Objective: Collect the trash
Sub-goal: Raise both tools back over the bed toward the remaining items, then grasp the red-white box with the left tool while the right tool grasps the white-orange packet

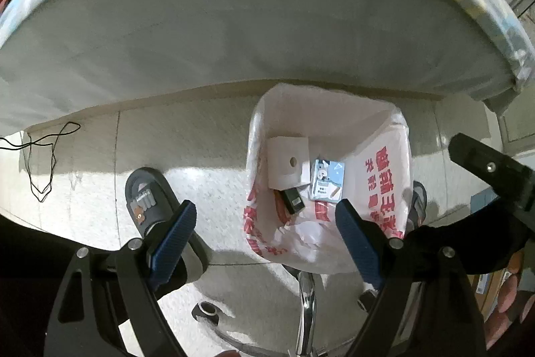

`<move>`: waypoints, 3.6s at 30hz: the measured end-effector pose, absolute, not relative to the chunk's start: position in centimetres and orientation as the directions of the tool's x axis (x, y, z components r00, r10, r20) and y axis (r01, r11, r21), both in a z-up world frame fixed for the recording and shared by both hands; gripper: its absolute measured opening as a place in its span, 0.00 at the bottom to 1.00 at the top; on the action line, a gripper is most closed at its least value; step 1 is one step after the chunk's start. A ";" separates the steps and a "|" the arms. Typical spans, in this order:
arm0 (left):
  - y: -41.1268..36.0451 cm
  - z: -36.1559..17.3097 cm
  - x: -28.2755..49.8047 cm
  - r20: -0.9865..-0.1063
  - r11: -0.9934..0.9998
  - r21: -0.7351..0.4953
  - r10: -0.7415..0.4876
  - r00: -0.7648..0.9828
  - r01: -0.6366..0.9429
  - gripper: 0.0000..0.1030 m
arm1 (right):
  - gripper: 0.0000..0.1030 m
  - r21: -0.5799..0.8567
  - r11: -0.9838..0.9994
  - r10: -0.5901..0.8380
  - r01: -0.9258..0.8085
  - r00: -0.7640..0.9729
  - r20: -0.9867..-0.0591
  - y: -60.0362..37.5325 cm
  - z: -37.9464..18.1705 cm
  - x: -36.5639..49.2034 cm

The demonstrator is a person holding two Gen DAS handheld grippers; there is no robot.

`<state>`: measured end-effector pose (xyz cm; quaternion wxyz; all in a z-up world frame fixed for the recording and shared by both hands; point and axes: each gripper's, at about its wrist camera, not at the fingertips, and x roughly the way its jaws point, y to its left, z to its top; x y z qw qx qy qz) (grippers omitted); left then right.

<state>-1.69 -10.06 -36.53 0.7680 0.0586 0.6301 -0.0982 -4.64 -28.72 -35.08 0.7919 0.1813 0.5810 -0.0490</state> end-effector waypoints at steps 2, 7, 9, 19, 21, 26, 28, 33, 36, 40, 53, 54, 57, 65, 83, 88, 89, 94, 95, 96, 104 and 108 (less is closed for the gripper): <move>-9.9 -36.0 -1.9 -0.975 0.975 -0.028 -0.075 0.208 0.221 0.80 | 0.87 0.233 0.930 0.129 0.285 0.341 -0.931 -28.7 -34.4 -4.9; -9.4 -33.9 -2.3 -0.955 0.979 -0.014 -0.073 0.287 0.202 0.80 | 0.88 0.244 0.931 0.125 0.272 0.391 -0.912 -28.7 -32.8 -5.6; -9.1 -33.0 -2.4 -0.944 0.981 -0.025 -0.087 0.317 0.195 0.80 | 0.89 0.255 0.930 0.132 0.265 0.406 -0.904 -28.6 -32.3 -5.7; -8.9 -31.2 -2.8 -0.924 0.982 -0.033 -0.102 0.368 0.187 0.80 | 0.89 0.228 0.941 0.078 0.249 0.496 -0.865 -28.4 -29.4 -7.0; -8.8 -30.8 -2.8 -0.919 0.981 -0.030 -0.103 0.381 0.193 0.80 | 0.89 0.215 0.946 0.059 0.242 0.523 -0.850 -28.3 -28.5 -7.1; -8.5 -29.1 -2.8 -0.900 0.979 -0.019 -0.105 0.423 0.201 0.80 | 0.89 0.187 0.959 0.025 0.213 0.592 -0.806 -28.0 -25.6 -7.3; -8.1 -28.2 -2.5 -0.890 0.980 -0.029 -0.114 0.441 0.195 0.80 | 0.89 0.171 0.965 0.010 0.200 0.620 -0.784 -27.8 -24.3 -7.2; -7.3 -25.4 -1.5 -0.860 0.983 -0.056 -0.136 0.493 0.174 0.80 | 0.89 0.138 0.975 -0.013 0.172 0.671 -0.742 -27.7 -21.7 -6.8; -7.0 -23.8 -1.0 -0.841 0.983 -0.058 -0.142 0.523 0.174 0.80 | 0.90 0.117 0.980 -0.027 0.160 0.693 -0.720 -27.7 -20.2 -6.5; -7.0 -21.2 0.3 -0.808 0.981 -0.048 -0.147 0.570 0.186 0.80 | 0.92 0.109 0.982 -0.040 0.157 0.724 -0.688 -27.9 -18.0 -5.8; -6.4 -13.4 8.4 -0.720 0.980 -0.104 -0.193 0.666 0.171 0.88 | 0.94 0.097 0.985 -0.061 0.145 0.805 -0.590 -30.1 -10.2 1.0; -6.3 -12.8 9.3 -0.711 0.980 -0.109 -0.195 0.675 0.168 0.88 | 0.94 0.088 0.985 -0.071 0.149 0.811 -0.581 -30.5 -9.5 1.9; -6.2 -11.8 11.3 -0.697 0.980 -0.112 -0.197 0.690 0.167 0.90 | 0.94 0.088 0.984 -0.079 0.158 0.812 -0.579 -31.4 -8.6 3.7; -7.0 -11.8 19.3 -0.704 0.983 -0.090 -0.177 0.688 0.161 0.91 | 0.94 0.104 0.982 -0.061 0.160 0.778 -0.625 -33.7 -7.3 10.7; -7.9 -19.6 36.5 -0.844 0.983 -0.170 -0.178 0.505 0.063 0.91 | 0.94 0.167 0.943 -0.027 0.289 0.565 -0.825 -38.5 -12.4 31.3; -8.7 -22.0 39.0 -0.881 0.988 -0.147 -0.147 0.450 0.036 0.91 | 0.94 0.175 0.914 -0.014 0.367 0.457 -0.890 -40.0 -17.3 36.6; -8.8 -22.2 39.4 -0.882 0.987 -0.158 -0.158 0.444 0.038 0.91 | 0.94 0.170 0.908 -0.018 0.383 0.440 -0.898 -40.2 -18.1 37.1; -9.5 -22.8 41.6 -0.888 0.990 -0.132 -0.139 0.439 0.048 0.91 | 0.94 0.173 0.877 -0.008 0.449 0.373 -0.928 -40.9 -22.0 40.2; -9.6 -22.9 42.0 -0.889 0.991 -0.124 -0.131 0.438 0.045 0.91 | 0.94 0.166 0.876 -0.012 0.453 0.365 -0.931 -41.0 -22.5 40.6; -9.6 -23.2 42.3 -0.890 0.992 -0.120 -0.126 0.438 0.041 0.91 | 0.94 0.155 0.873 -0.023 0.463 0.355 -0.935 -41.1 -23.1 41.0; -10.8 -25.6 43.8 -0.922 0.996 -0.064 -0.081 0.379 0.056 0.91 | 0.95 0.148 0.819 0.010 0.554 0.245 -0.970 -42.8 -28.0 42.0; -11.9 -26.6 43.9 -0.928 0.998 0.007 -0.020 0.371 0.070 0.92 | 0.95 0.083 0.839 -0.048 0.538 0.225 -0.973 -42.0 -28.4 42.2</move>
